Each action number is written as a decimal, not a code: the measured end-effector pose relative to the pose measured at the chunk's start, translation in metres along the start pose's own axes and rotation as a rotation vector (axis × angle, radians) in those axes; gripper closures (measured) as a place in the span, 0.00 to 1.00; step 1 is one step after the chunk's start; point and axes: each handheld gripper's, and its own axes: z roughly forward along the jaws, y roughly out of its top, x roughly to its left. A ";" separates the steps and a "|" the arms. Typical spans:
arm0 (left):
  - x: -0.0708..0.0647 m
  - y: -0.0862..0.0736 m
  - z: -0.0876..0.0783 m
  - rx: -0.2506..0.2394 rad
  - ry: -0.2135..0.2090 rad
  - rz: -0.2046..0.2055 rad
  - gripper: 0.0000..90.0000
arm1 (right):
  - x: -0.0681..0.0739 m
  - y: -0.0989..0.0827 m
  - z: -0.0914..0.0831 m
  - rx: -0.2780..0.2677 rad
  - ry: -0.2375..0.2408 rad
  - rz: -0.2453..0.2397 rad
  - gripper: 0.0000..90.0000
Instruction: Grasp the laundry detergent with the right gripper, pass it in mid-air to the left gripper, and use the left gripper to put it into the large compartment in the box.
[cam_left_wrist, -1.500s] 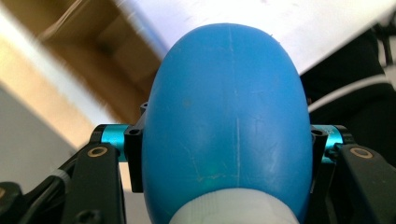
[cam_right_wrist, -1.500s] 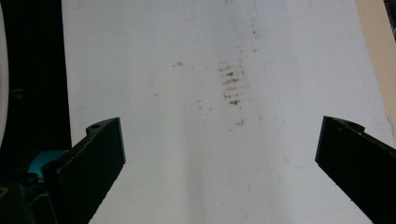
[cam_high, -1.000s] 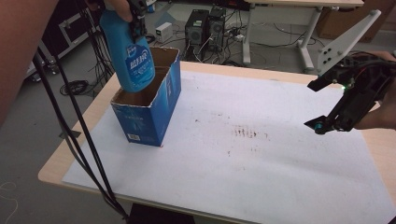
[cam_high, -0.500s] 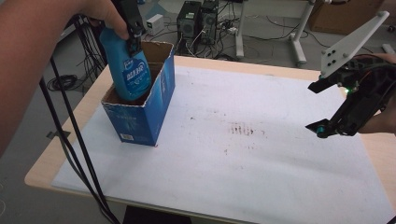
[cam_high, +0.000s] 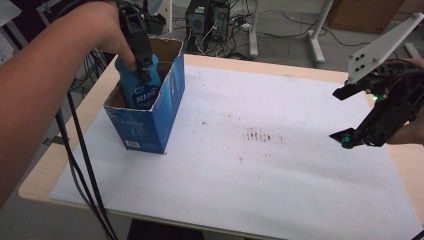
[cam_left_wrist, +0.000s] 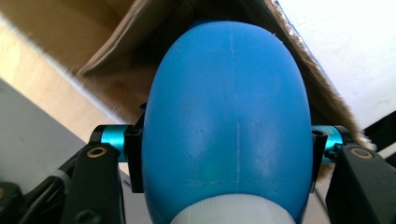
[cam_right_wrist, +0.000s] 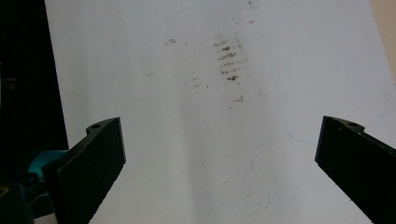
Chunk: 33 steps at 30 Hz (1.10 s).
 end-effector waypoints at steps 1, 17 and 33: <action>-0.001 0.001 0.003 0.003 0.004 0.019 0.43 | 0.000 -0.001 0.001 0.001 0.002 0.006 0.01; -0.001 0.003 0.047 -0.004 -0.028 0.101 0.43 | -0.001 -0.006 0.008 -0.006 0.005 0.020 0.01; 0.009 0.005 0.046 -0.002 -0.085 0.084 0.40 | 0.000 -0.008 0.010 -0.011 0.013 0.026 0.01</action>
